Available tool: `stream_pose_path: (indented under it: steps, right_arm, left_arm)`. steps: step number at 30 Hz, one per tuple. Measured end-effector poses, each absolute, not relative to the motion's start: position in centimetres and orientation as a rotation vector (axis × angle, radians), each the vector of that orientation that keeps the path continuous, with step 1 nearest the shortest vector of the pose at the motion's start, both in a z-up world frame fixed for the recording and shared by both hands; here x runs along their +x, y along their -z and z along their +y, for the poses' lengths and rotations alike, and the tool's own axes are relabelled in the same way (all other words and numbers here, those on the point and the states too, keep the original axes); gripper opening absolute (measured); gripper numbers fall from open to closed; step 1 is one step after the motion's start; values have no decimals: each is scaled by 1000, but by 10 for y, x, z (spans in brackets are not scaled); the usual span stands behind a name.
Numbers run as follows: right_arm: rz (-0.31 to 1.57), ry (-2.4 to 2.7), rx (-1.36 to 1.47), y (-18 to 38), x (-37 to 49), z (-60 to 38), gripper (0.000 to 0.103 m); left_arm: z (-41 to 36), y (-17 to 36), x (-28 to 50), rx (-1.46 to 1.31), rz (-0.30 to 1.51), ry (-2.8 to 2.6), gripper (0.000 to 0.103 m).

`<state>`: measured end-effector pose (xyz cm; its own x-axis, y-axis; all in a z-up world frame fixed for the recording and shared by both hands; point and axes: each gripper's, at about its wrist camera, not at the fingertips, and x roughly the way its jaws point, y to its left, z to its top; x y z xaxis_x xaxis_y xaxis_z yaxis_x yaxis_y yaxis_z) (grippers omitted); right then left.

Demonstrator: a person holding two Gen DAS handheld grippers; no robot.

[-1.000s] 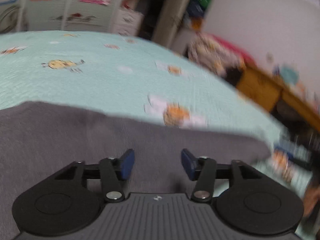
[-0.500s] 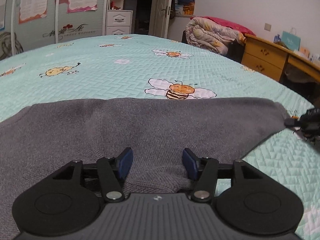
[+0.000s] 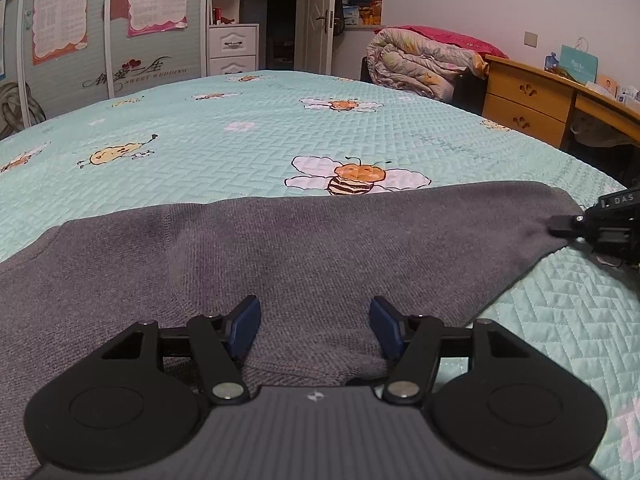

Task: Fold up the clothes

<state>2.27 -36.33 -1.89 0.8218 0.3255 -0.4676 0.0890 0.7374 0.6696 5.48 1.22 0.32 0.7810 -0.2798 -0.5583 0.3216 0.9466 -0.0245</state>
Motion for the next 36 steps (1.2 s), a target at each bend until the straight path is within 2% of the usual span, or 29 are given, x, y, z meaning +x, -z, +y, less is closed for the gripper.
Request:
stream_pose_path:
  steps: [1, 4, 5, 6, 7, 8, 9, 10, 12, 13, 14, 16, 18, 22, 23, 24, 26, 31, 36]
  right_arm:
    - [600, -135, 705, 12, 21, -357, 6]
    - [552, -284, 723, 4, 22, -333, 26]
    - [543, -331, 761, 9, 26, -331, 37]
    - [551, -317, 773, 19, 29, -333, 42]
    - [558, -303, 785, 30, 32, -334, 32]
    - [560, -283, 810, 39, 34, -338, 7]
    - [543, -246, 880, 44, 34, -348, 0]
    - [523, -206, 939, 48, 33, -357, 0]
    - [499, -135, 909, 46, 30, -355, 0]
    - [496, -105, 872, 43, 29, -351, 0]
    - [495, -78, 831, 40, 29, -346, 0]
    - [513, -40, 724, 32, 32, -330, 0]
    - [534, -18, 649, 26, 33, -323, 0]
    - [583, 13, 607, 16, 18, -305, 3]
    - [595, 21, 602, 12, 11, -299, 10]
    - [608, 29, 597, 9, 4, -293, 26]
    - [613, 28, 600, 0, -21, -278, 36]
    - [618, -98, 584, -25, -91, -208, 36]
    - [672, -375, 422, -45, -156, -100, 37]
  left_arm:
    - [11, -3, 54, 78, 590, 323, 64]
    - [8, -3, 53, 99, 586, 311, 66]
    - [6, -3, 53, 107, 584, 306, 66]
    - [5, -3, 52, 115, 581, 298, 68]
    - [3, -3, 52, 124, 580, 285, 71]
    - [2, -3, 52, 134, 578, 272, 74]
    - [0, -3, 52, 146, 576, 251, 80]
    - [2, -5, 49, 133, 577, 227, 89]
    - [7, -11, 41, 93, 584, 180, 97]
    - [10, -14, 37, 73, 587, 156, 97]
    - [13, -17, 33, 54, 590, 133, 96]
    - [18, -23, 25, 14, 596, 86, 89]
    - [44, -36, -7, -172, 602, 85, 88]
    - [89, -58, -98, -248, 587, 83, 88]
    - [104, -61, -122, -267, 582, 93, 88]
    - [119, -62, -146, -282, 584, 87, 88]
    - [145, -64, -187, -302, 584, 50, 88]
    - [216, -62, -270, -431, 531, -117, 89]
    - [279, -59, -310, -599, 449, -272, 89]
